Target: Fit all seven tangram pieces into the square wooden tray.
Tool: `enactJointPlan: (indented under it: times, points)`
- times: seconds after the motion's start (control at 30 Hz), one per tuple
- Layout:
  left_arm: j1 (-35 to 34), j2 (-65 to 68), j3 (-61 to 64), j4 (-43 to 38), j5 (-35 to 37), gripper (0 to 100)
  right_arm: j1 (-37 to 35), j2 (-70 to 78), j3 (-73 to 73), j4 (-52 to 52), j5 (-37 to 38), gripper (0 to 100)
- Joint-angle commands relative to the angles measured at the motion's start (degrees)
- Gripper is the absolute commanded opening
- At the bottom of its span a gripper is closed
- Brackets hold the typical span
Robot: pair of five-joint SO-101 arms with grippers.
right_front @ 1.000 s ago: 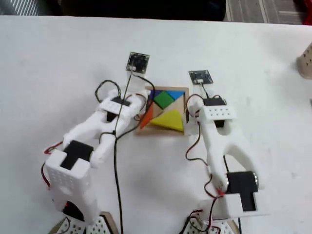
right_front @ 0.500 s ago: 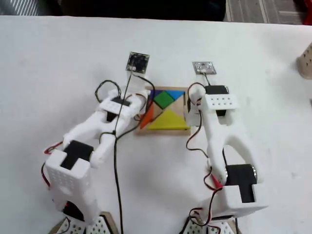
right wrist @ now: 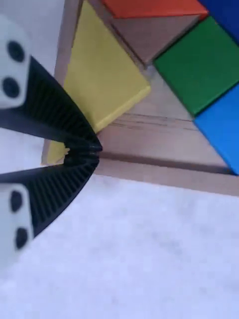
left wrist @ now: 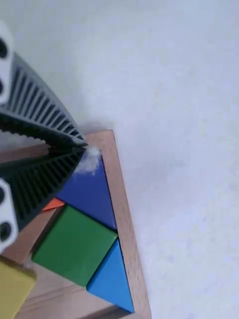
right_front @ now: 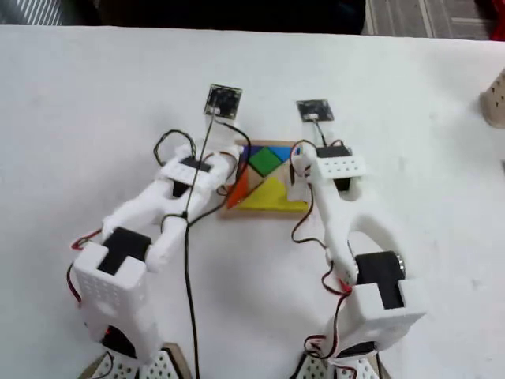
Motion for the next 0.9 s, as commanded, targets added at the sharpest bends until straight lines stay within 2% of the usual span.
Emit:
enactJointPlan:
  times: [0.0, 0.17, 0.37, 0.57, 0.7, 0.87]
  points:
    - [-0.2, -0.3, -3.0, -1.2, -0.5, 2, -3.4, -0.7, -3.3, 4.4, -0.4, 1.8]
    - [-0.2, -0.4, -3.0, -1.2, -0.5, 2, -4.4, -0.7, -3.7, 3.7, -0.4, 1.8]
    - [-0.5, -0.5, -3.1, -1.2, -0.4, 2, 3.6, -4.7, -3.2, 2.3, 0.0, 1.8]
    - [-0.7, -0.6, -3.1, -1.2, -0.4, 2, 7.2, -9.0, 1.4, 4.0, -0.1, 1.8]
    - [-0.7, -3.1, -3.0, 0.0, -0.6, 2, 14.4, -12.1, 4.8, 4.1, -0.2, 1.8]
    - [-0.6, -9.1, -2.9, 8.3, -0.6, 3, 23.4, -17.2, 6.3, 8.4, 0.4, 1.8]
